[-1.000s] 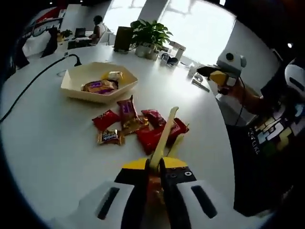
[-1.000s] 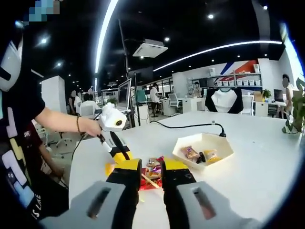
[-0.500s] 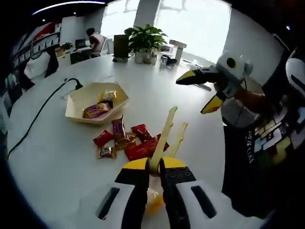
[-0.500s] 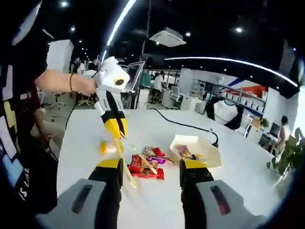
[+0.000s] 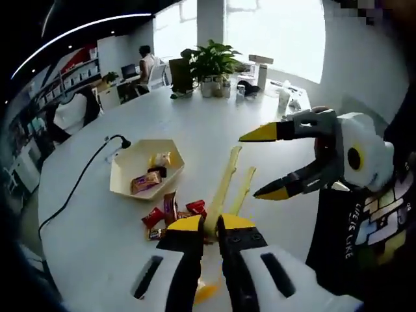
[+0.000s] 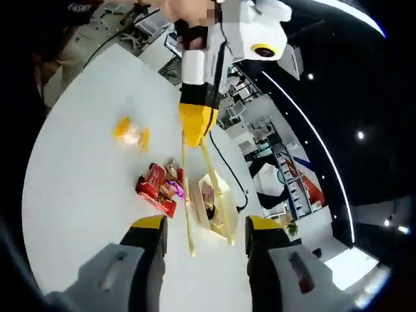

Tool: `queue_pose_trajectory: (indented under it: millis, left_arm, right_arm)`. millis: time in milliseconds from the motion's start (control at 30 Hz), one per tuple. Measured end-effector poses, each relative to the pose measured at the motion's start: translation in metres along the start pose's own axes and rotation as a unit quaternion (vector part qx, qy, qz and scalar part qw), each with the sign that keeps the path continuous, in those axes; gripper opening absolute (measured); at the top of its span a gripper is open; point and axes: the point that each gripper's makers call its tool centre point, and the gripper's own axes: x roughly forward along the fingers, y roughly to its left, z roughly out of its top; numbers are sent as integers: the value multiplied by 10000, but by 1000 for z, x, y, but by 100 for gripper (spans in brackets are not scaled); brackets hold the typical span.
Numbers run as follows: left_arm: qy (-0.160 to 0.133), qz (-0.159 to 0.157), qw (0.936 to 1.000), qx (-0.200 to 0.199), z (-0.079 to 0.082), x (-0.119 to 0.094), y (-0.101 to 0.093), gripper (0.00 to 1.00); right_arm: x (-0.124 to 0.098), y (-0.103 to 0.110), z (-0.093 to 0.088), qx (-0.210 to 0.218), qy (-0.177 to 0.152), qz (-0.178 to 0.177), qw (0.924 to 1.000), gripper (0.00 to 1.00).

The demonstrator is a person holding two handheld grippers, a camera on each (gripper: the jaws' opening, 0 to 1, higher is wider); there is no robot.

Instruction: Place the target food into the container with the food tongs after gripping and lifting it, then release it inside without dropping or visibly crushing the food.

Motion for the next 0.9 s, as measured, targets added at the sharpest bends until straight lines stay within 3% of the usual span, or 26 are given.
queue_pose_trajectory:
  millis: [167,300,433,533,800,900]
  left_arm:
    - [-27,146,9996,245,15,-4,-10,8]
    - [-30,80,9994,325,25,-2,-17,9]
    - [75,245,9984,511,31,2,-17,9]
    - [125,275,9980,552,34,5,-17,9]
    - [185,236,9982,529,41,8,-26,9]
    - [186,129,9988,439,41,9,-26,9]
  right_arm:
    - [-3,-10,-7,-136,155,-261,9994,40]
    - [-4,-15,-11,-282,259,-352,9986,37]
    - [-5,-18,-15,-412,382,-436,9975,28]
    - [-7,-18,-16,-470,404,-471,9970,27]
    - [-6,-20,-24,-424,543,-509,9963,25]
    - [-7,-19,-25,-181,453,-436,9979,21]
